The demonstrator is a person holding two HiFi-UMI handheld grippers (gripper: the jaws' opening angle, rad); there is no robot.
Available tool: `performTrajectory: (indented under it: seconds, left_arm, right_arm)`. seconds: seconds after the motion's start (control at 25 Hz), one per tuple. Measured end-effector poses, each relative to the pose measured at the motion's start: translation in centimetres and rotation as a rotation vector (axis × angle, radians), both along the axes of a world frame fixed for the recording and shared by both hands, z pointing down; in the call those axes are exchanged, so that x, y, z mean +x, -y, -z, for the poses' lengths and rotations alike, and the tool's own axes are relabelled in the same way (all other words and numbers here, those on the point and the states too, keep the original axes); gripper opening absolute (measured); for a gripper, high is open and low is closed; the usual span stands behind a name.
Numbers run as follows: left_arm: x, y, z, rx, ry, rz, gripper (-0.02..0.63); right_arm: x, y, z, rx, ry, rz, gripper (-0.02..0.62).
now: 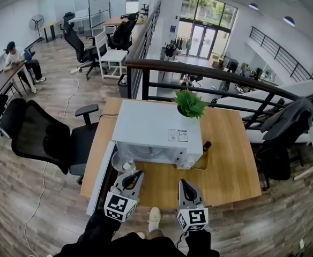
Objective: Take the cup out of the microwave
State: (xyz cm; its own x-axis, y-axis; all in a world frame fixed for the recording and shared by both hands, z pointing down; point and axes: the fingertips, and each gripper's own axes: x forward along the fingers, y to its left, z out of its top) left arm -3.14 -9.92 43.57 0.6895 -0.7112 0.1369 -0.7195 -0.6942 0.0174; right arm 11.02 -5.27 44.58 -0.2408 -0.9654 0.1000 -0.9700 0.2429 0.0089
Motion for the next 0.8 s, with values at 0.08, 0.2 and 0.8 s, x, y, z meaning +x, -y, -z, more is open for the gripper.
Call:
performTrajectory:
  seconds: [0.08, 0.2, 0.8]
  left_arm:
    - [-0.4, -0.5, 0.4, 0.007, -0.002, 0.001, 0.025]
    - [-0.9, -1.4, 0.8, 0.015, -0.002, -0.005, 0.025]
    - [-3.0, -4.6, 1.4, 0.026, 0.001, -0.001, 0.025]
  right_arm:
    - [-0.2, -0.3, 0.3, 0.007, -0.003, -0.001, 0.015]
    - [-0.4, -0.8, 0.6, 0.013, -0.008, -0.005, 0.015]
    - [-2.1, -3.0, 1.5, 0.033, -0.016, -0.005, 0.015]
